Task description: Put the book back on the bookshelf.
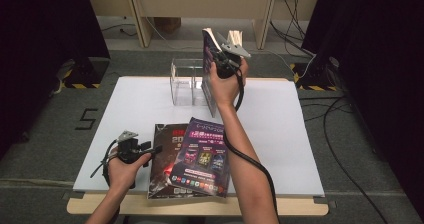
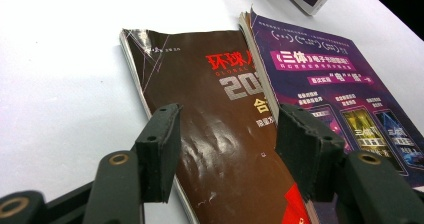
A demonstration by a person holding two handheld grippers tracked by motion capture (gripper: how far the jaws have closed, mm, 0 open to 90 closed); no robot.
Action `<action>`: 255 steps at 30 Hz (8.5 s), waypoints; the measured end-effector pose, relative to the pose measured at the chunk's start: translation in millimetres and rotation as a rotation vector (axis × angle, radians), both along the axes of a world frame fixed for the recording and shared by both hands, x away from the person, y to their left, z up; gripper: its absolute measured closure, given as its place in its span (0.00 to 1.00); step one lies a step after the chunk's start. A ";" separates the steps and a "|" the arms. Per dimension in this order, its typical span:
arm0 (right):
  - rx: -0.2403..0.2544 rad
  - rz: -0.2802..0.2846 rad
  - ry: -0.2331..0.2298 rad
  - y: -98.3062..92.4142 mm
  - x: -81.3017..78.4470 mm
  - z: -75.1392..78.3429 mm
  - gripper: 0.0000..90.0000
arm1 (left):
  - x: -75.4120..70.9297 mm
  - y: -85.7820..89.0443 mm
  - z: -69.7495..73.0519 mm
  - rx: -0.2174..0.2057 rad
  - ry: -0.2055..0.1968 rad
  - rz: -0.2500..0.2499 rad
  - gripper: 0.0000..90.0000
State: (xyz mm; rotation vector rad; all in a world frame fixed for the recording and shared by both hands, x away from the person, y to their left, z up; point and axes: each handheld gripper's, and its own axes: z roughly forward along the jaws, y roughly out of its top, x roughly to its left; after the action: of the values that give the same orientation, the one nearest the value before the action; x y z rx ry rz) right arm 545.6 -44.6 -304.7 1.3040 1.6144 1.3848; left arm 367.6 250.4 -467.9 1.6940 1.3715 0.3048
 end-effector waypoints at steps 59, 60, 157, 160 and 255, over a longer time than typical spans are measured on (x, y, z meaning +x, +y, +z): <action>-0.056 -0.045 0.009 14.1 13.0 -15.0 0.91 | -0.4 1.3 -1.4 -0.002 0.004 0.003 0.48; -0.056 -0.045 0.009 14.1 13.0 -15.0 0.91 | -0.4 1.3 -1.4 -0.002 0.004 0.003 0.48; -0.031 -0.094 0.055 15.3 21.6 -1.0 0.92 | 0.4 1.4 -1.7 -0.003 0.004 0.003 0.48; -0.027 -0.098 0.056 15.9 23.4 -2.4 0.92 | 0.4 1.6 -1.6 -0.003 0.004 0.004 0.48; 0.011 -0.059 0.075 -3.5 -20.5 -13.9 0.69 | -2.1 -10.7 -4.3 0.009 0.011 -0.033 0.47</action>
State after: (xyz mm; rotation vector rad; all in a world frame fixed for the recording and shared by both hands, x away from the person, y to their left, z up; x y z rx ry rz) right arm 525.1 -48.1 -318.7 1.4138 1.6058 1.3256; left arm 365.4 239.7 -472.2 1.7268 1.3504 0.2840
